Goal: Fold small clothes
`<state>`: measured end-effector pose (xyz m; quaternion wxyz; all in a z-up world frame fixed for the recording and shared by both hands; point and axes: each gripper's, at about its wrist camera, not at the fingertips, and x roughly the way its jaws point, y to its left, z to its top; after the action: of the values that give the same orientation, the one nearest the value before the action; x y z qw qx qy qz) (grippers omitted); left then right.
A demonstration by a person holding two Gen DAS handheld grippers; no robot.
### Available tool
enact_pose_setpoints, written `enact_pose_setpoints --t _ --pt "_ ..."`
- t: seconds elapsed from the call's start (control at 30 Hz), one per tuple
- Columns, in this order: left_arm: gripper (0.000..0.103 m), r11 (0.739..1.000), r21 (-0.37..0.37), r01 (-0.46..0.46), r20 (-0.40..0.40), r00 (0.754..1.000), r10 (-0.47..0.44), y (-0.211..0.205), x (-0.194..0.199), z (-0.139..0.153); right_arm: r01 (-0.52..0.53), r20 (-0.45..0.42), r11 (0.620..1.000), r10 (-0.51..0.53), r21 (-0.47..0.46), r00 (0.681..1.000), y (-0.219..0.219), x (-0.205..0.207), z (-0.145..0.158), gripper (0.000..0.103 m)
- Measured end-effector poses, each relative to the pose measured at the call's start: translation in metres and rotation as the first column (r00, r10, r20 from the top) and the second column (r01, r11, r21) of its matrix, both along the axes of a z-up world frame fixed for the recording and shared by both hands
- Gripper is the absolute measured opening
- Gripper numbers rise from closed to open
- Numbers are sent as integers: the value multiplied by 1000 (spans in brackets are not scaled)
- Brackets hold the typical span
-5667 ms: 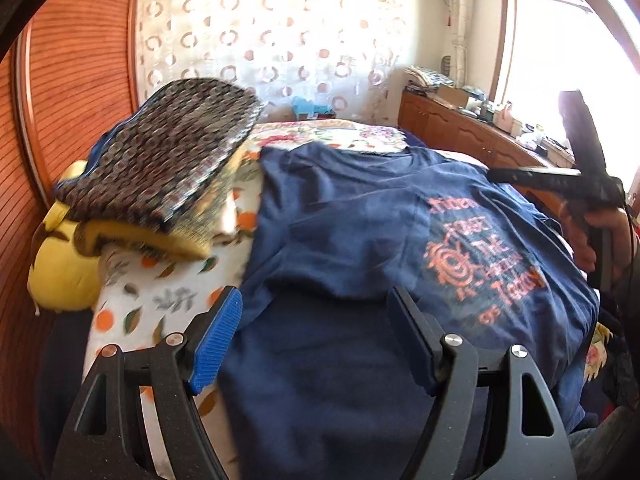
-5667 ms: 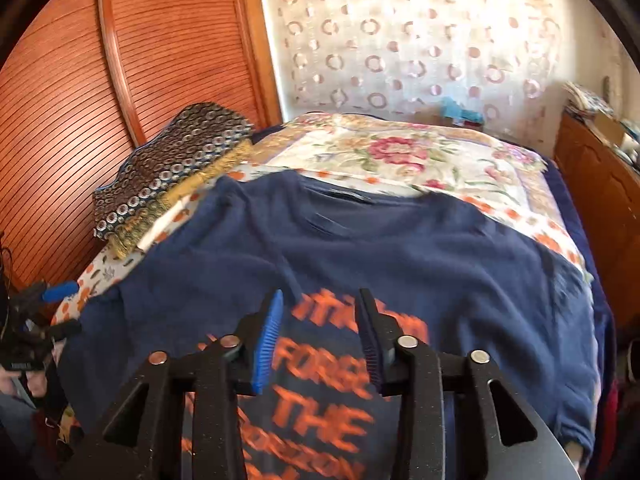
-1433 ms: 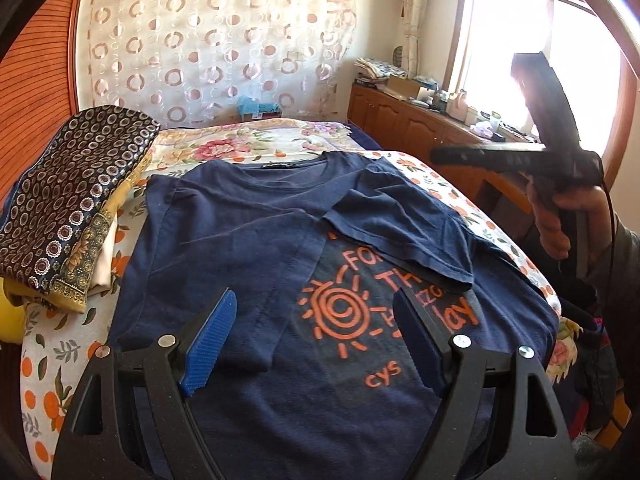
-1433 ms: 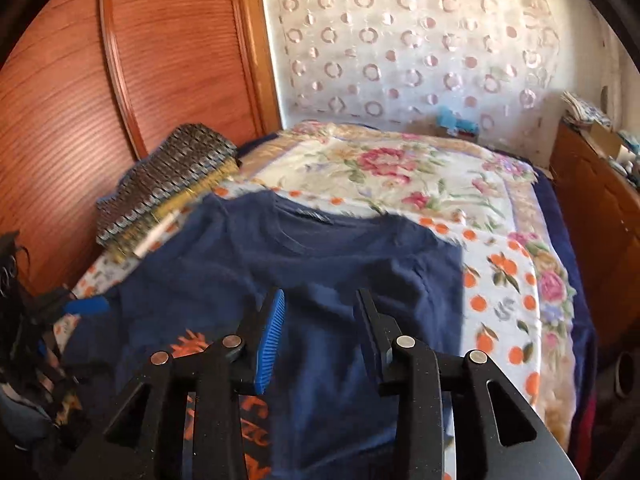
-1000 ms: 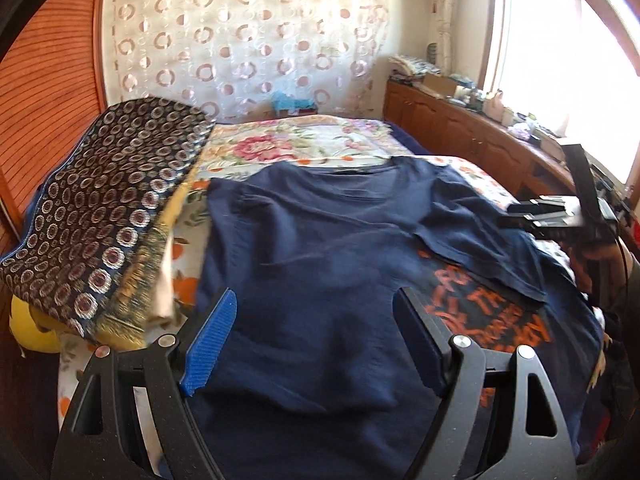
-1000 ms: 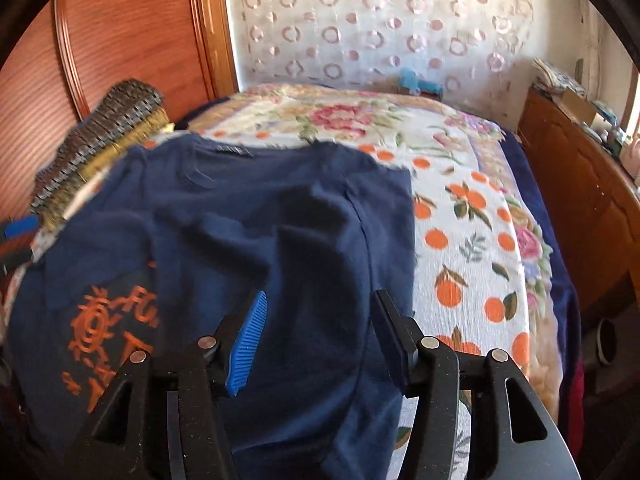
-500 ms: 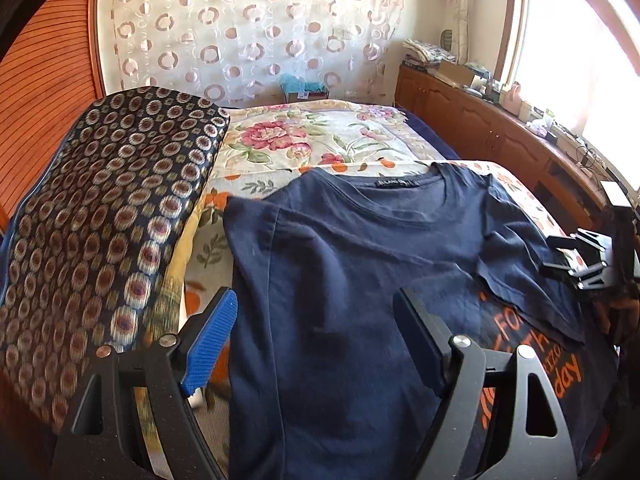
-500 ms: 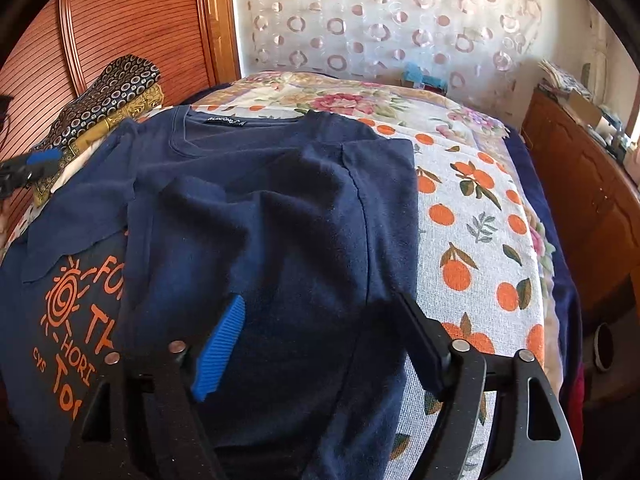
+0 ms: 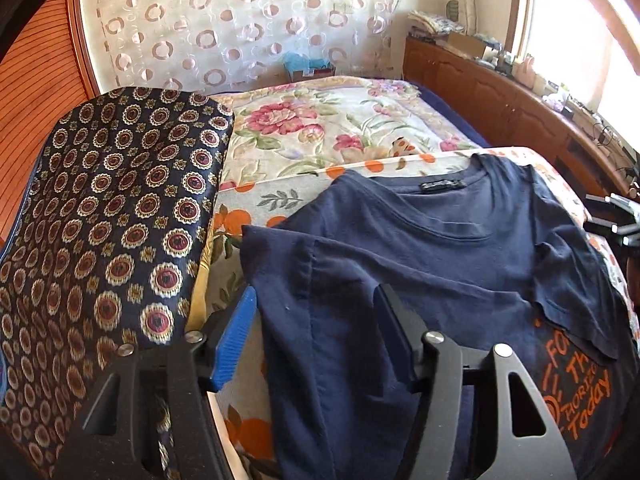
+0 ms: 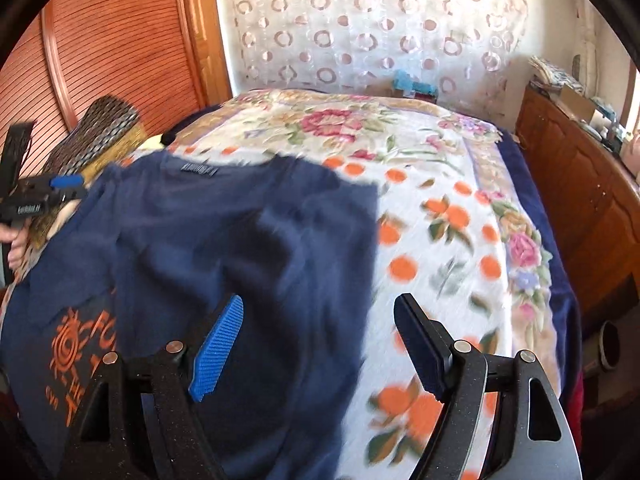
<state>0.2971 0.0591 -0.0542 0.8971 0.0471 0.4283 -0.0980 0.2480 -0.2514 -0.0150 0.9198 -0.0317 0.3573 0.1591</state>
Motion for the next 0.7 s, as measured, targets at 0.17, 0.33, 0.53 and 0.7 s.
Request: enact_pose_setpoints --t 0.17,0.33,0.53,0.7 --pt "61 1000 28 -2 -28 1000 3 -5 16 -5 12 -17 1000 -12 18 1000 -5 36 -2 80" --pt "61 997 76 -10 -80 997 17 -11 25 -17 26 -42 1000 -26 1 999 2 62 -11 80" --pt "62 997 79 -17 -89 996 24 -11 25 -24 20 -61 1000 -21 -14 998 12 79 -18 80" --pt "62 998 54 -14 -90 996 19 -10 24 -23 8 -49 999 -10 -43 999 16 82 -15 80"
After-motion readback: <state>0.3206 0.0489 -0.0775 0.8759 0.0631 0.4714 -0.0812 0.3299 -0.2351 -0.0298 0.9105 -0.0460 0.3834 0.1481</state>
